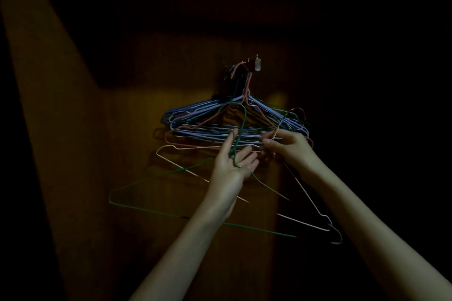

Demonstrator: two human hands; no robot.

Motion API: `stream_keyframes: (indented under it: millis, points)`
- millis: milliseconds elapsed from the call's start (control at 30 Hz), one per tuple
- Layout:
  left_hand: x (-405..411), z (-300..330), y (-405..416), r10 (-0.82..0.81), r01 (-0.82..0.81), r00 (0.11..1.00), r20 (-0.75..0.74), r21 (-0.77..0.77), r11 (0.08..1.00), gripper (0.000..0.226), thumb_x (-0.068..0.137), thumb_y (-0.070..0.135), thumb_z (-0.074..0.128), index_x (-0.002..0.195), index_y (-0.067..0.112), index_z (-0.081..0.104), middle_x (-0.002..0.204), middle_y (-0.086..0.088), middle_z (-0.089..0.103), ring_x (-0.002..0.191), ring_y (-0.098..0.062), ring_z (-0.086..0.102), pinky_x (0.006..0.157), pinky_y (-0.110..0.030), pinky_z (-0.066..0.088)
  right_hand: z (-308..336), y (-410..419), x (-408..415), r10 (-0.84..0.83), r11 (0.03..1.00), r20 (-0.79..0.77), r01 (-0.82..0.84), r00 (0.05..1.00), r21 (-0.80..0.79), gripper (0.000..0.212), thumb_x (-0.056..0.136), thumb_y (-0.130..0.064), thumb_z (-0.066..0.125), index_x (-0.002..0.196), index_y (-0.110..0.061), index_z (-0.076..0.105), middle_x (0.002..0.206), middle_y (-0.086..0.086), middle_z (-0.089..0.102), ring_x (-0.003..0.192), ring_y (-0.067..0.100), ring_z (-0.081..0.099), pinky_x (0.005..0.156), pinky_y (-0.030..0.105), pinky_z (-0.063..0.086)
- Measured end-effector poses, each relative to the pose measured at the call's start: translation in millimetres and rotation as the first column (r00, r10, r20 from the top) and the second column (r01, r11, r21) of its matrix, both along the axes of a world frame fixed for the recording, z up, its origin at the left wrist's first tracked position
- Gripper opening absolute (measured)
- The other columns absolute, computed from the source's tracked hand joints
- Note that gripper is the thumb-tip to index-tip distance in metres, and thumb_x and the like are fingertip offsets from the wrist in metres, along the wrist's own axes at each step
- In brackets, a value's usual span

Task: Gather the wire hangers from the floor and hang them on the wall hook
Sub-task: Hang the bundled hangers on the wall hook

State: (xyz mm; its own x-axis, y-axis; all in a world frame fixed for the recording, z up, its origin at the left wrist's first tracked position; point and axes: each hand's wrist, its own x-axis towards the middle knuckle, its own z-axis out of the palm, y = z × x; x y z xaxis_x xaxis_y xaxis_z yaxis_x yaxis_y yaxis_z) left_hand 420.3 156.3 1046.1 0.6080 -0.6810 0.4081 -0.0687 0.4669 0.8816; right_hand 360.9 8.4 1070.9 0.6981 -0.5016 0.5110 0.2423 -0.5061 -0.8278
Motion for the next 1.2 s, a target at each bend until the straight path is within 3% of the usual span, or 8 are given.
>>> stream_keyframes:
  millis: [133, 367, 567, 700, 900, 1000, 1100, 1200]
  points:
    - [-13, -7, 14, -0.003, 0.003, 1.0, 0.008, 0.002, 1.0, 0.077, 0.088, -0.02, 0.041, 0.144, 0.031, 0.027, 0.139, -0.022, 0.044, 0.122, -0.026, 0.053, 0.094, -0.028, 0.049, -14, 4, -10, -0.121, 0.993, -0.028, 0.121, 0.992, 0.004, 0.012, 0.088, -0.007, 0.06, 0.081, -0.014, 0.065, 0.077, 0.002, 0.065, 0.072, 0.015, 0.06, 0.072, 0.03, 0.05]
    - [-31, -16, 35, -0.04, 0.04, 0.999, -0.008, 0.017, 0.999, 0.076, 0.088, -0.021, 0.039, 0.143, 0.03, 0.028, 0.139, -0.021, 0.045, 0.123, -0.026, 0.053, 0.098, -0.03, 0.048, -37, 18, -33, -0.019, 0.981, -0.187, 0.054, 0.982, 0.187, 0.023, 0.095, -0.002, 0.045, 0.112, -0.004, 0.06, 0.089, 0.009, 0.063, 0.071, 0.014, 0.062, 0.054, 0.017, 0.053]
    - [-40, -14, 46, -0.046, 0.046, 0.999, -0.007, 0.02, 0.999, 0.076, 0.088, -0.022, 0.039, 0.144, 0.028, 0.027, 0.139, -0.019, 0.046, 0.123, -0.026, 0.053, 0.099, -0.031, 0.047, -41, 20, -39, -0.342, 0.902, -0.298, 0.222, 0.891, -0.371, 0.025, 0.082, -0.016, 0.068, 0.106, -0.009, 0.069, 0.1, 0.0, 0.063, 0.091, 0.012, 0.06, 0.077, 0.019, 0.045]
    - [-44, -13, 50, -0.048, 0.048, 0.999, 0.005, 0.023, 0.999, 0.075, 0.088, -0.021, 0.039, 0.144, 0.028, 0.028, 0.138, -0.018, 0.047, 0.122, -0.025, 0.053, 0.096, -0.028, 0.048, -36, 25, -43, -0.302, 0.892, -0.231, 0.189, 0.925, -0.41, 0.015, 0.081, -0.014, 0.068, 0.096, -0.01, 0.07, 0.097, -0.001, 0.062, 0.092, 0.009, 0.057, 0.083, 0.019, 0.042]
    - [-42, -14, 48, -0.046, 0.046, 0.999, 0.005, 0.015, 0.999, 0.075, 0.088, -0.02, 0.041, 0.145, 0.026, 0.027, 0.136, -0.019, 0.049, 0.121, -0.023, 0.054, 0.096, -0.027, 0.048, -17, 46, -49, -0.171, 0.97, 0.016, 0.171, 0.985, -0.171, 0.018, 0.088, -0.007, 0.059, 0.076, -0.02, 0.062, 0.075, -0.002, 0.063, 0.069, 0.009, 0.06, 0.065, 0.027, 0.05]
    - [-44, -15, 44, -0.058, 0.058, 0.998, -0.004, 0.021, 0.998, 0.075, 0.087, -0.021, 0.04, 0.145, 0.026, 0.027, 0.137, -0.021, 0.048, 0.121, -0.025, 0.054, 0.097, -0.029, 0.048, -7, 56, -49, -0.173, 0.969, 0.114, 0.19, 0.978, -0.16, 0.012, 0.088, -0.008, 0.06, 0.08, -0.016, 0.063, 0.072, -0.006, 0.062, 0.061, -0.003, 0.06, 0.057, 0.015, 0.047]
    - [-45, -12, 39, -0.057, 0.057, 0.998, -0.034, 0.015, 0.998, 0.074, 0.088, -0.019, 0.043, 0.144, 0.027, 0.029, 0.141, -0.024, 0.041, 0.124, -0.027, 0.051, 0.093, -0.026, 0.049, -5, 60, -46, -0.125, 0.97, 0.076, 0.138, 0.989, -0.202, 0.004, 0.088, -0.008, 0.061, 0.087, -0.008, 0.064, 0.072, -0.003, 0.061, 0.054, -0.008, 0.057, 0.049, 0.007, 0.04]
    - [-41, -7, 34, -0.047, 0.047, 0.998, -0.045, -0.01, 0.999, 0.073, 0.088, -0.019, 0.043, 0.143, 0.026, 0.031, 0.14, -0.023, 0.043, 0.126, -0.026, 0.05, 0.092, -0.024, 0.049, -10, 54, -43, -0.167, 0.941, 0.018, 0.164, 0.986, -0.297, 0.004, 0.086, -0.014, 0.063, 0.09, -0.016, 0.064, 0.08, -0.002, 0.065, 0.068, -0.004, 0.06, 0.06, 0.009, 0.045]
